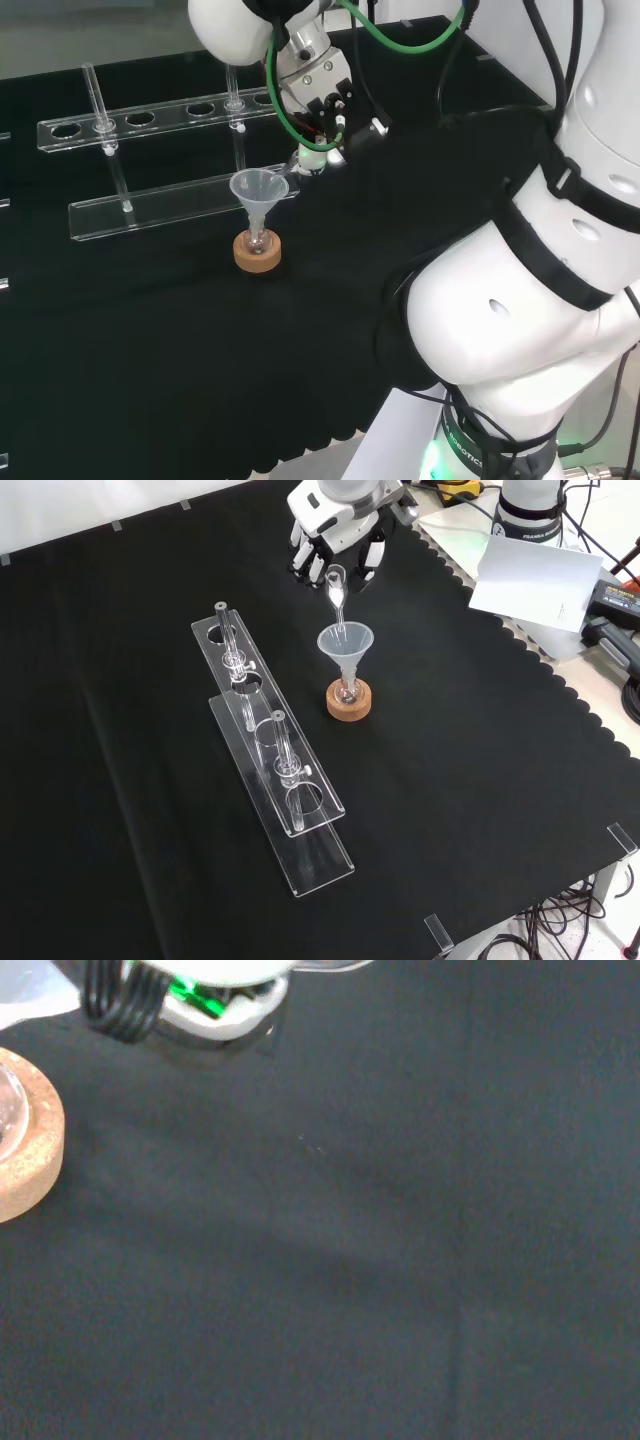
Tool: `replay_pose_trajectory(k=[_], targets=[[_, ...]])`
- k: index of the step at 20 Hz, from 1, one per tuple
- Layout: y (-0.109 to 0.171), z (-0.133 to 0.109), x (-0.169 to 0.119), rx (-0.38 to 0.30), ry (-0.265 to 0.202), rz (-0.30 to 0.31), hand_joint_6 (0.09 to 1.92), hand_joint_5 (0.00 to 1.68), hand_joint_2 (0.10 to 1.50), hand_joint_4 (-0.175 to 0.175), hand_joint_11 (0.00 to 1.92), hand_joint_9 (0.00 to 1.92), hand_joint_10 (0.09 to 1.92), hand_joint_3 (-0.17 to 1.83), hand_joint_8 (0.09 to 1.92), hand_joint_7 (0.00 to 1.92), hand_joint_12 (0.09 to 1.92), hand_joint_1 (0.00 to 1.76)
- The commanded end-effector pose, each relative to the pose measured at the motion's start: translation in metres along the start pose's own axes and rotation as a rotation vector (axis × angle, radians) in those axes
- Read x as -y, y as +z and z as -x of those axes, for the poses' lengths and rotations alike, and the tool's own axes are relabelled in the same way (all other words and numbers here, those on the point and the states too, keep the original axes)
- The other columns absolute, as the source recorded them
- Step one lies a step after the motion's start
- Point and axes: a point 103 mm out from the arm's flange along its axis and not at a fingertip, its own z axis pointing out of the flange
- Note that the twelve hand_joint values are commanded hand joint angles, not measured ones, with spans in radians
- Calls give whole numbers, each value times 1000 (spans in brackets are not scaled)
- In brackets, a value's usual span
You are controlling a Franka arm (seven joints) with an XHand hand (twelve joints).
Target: Pour all the NaCl from the weighing funnel into the round-bottom flask.
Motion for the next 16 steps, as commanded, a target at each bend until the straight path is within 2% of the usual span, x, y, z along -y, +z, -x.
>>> replay_pose_trajectory(k=[1, 16], targets=[[-2, -2, 0, 37, -6, -5, 398, 1380, 723, 175, 1014, 1192, 174, 466, 699, 693, 923, 1134], [-8, -10, -1, 106, -3, -13, 394, 1381, 724, 175, 1016, 1191, 171, 463, 702, 681, 921, 1134]])
